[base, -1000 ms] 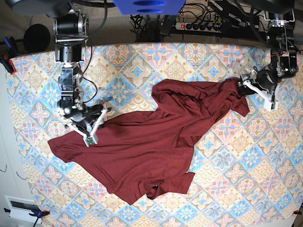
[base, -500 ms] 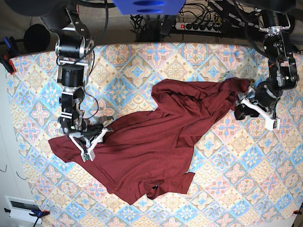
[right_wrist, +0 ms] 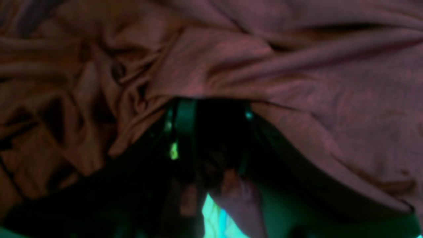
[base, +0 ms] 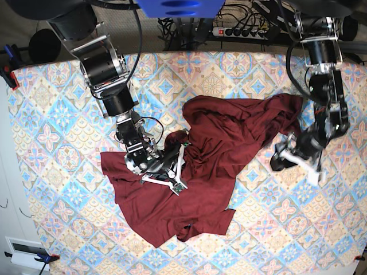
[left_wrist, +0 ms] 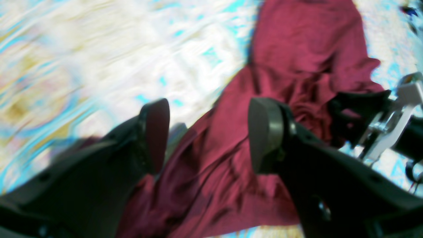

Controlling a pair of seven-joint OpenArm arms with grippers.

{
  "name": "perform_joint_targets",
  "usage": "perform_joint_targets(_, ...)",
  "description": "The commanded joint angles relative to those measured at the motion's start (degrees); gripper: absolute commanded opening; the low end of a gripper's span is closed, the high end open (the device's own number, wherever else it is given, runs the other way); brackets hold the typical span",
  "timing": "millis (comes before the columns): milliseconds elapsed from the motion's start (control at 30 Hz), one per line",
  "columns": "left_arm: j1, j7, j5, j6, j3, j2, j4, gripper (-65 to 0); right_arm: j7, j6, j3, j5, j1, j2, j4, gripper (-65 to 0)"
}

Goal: Layout the t-shirt on the table in an organized manner, then fold the t-shirt properly
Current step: 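Lift the shirt with both grippers and shake it out over the table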

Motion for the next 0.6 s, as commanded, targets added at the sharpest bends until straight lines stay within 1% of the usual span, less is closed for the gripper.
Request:
perform_joint_targets(0,-4.5,-1.2,-0.9,-0.3,1.3,0.4,-1.6,-28.8,1.1,0.2,0.2,0.3,1.7,0.1,3.9,-48.5)
perform_joint_targets(67,-9.9,-1.2,-0.3,-0.3,4.6,1.7,-7.5,-28.7,0.8,0.2,0.3,0.2,-1.3,0.5,8.7,-48.5)
perform_joint_targets(100,-13.1,-1.4,0.6,-0.3,6.7,2.9,-11.1,-28.7,0.3,0.2,1.5,0.2,-3.3,1.4,11.4,-48.5)
perform_joint_targets(167,-19.0,-3.9,3.7,-0.3,10.2,5.4,-18.9,-28.7,-1.6,0.2,5.8,0.2,-6.0,2.5,16.1,-48.5)
perform_joint_targets(333,-29.9,-14.3,10.7,-0.3,20.4,12.3,-37.3,-28.7,-4.5,0.2,16.4,0.2,-11.6,2.7,25.4,-48.4)
perform_joint_targets(433,-34.2,-21.4,13.7,-0.3,25.9,16.4,-47.0,-28.7,-4.6,0.2,19.8,0.2,-14.9,2.9,29.8,-48.4)
perform_joint_targets(567,-38.5,-28.5,16.5,-0.2,30.1,21.1,-60.3,-28.7,-4.7,0.2,21.4,0.2,-18.0,4.0,34.2,-48.4)
